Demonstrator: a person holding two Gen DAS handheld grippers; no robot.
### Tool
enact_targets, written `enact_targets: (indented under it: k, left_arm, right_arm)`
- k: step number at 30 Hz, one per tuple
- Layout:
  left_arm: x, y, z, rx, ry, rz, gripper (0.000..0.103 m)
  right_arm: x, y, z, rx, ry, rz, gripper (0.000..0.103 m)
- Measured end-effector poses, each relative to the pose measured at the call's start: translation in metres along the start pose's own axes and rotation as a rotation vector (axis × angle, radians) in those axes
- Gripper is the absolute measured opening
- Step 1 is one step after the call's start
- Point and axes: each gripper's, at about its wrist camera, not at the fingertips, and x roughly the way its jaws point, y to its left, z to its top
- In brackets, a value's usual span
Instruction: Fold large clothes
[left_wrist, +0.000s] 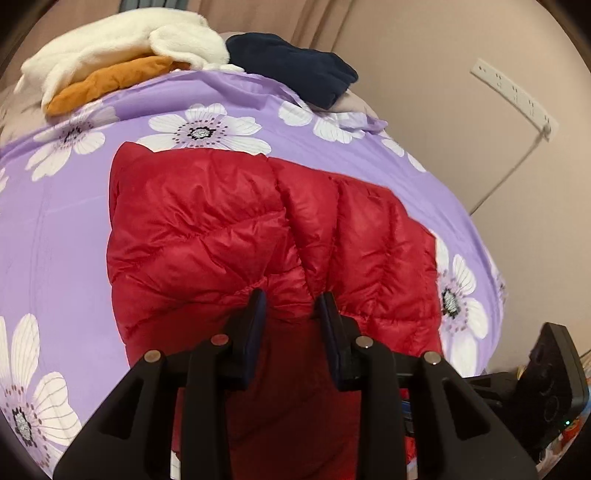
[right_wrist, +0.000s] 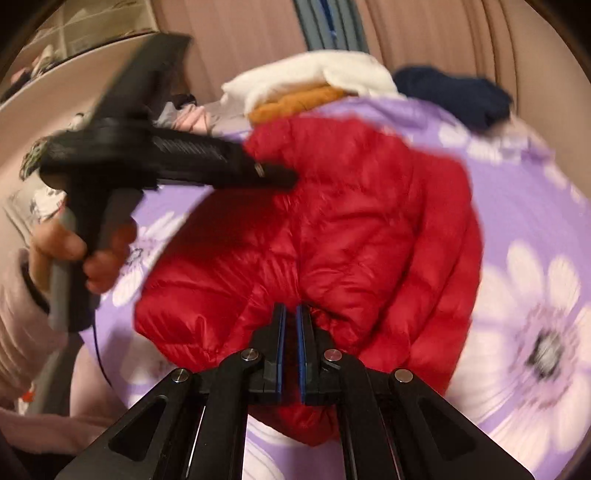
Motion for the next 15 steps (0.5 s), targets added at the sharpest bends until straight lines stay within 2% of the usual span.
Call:
enact_targets:
  k: [3,7,10,15]
  left_arm:
    - [0.004,0.0,0.0,0.006,0.003,0.015,0.03]
    - [0.0,0.008,0.002,-0.039,0.01,-0.011,0.03]
    - [-0.017,0.009,-0.001,-0.083,-0.001,-0.031,0.03]
    - [-0.065,-0.003,-0.032,-0.087,-0.07,-0.081,0.047]
  right_arm:
    - [0.011,-0.012,-0.01,0.058,-0.029,0.031,0.001]
    - [0.015,-0.019,-0.014,0.098,-0.063,0.062,0.001]
    - [0.011,-0.026,-0.017,0.138,-0.084,0.103,0.001]
    - [0.003,-0.032,-0.017,0.172,-0.103,0.137,0.001]
